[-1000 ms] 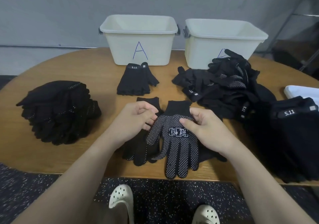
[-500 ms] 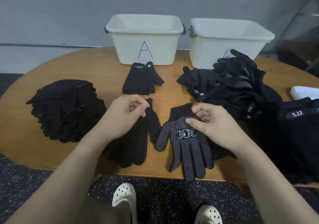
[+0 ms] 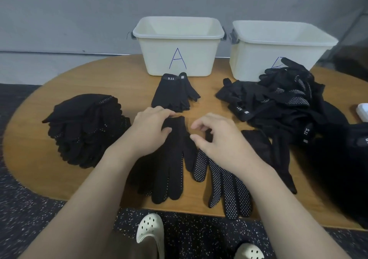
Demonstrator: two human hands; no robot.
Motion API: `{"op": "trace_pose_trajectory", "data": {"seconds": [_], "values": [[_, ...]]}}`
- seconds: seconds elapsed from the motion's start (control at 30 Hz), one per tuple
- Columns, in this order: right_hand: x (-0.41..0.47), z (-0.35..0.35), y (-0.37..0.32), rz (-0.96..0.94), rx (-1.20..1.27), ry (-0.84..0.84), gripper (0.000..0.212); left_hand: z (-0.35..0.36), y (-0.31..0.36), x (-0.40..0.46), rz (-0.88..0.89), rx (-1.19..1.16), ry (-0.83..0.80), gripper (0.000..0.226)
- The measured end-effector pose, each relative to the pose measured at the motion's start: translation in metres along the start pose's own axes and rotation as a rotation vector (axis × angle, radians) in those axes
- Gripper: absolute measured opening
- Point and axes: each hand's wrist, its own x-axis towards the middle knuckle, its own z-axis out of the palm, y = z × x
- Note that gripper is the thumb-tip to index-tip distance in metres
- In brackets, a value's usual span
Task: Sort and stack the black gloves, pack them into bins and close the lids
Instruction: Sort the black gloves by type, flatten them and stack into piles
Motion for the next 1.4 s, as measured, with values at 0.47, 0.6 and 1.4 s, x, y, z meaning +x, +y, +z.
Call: {"op": "trace_pose_trajectory", "data": {"seconds": [0.47, 0.6, 1.4], "values": [[0.017, 0.021, 0.004, 0.085, -0.011, -0.131, 0.038, -0.017, -0.013, -0.003, -0.02, -0.171, 0.081, 0.008], [0.016, 0.02, 0.007, 0.066, 0.011, -0.12, 0.028, -0.022, -0.011, -0.018, 0.047, -0.234, 0.249, 0.008], [-0.013, 0.015, -0.002, -0.006, -0.026, -0.168, 0.017, 0.031, 0.003, -0.117, 0.25, -0.137, 0.343, 0.027]]}}
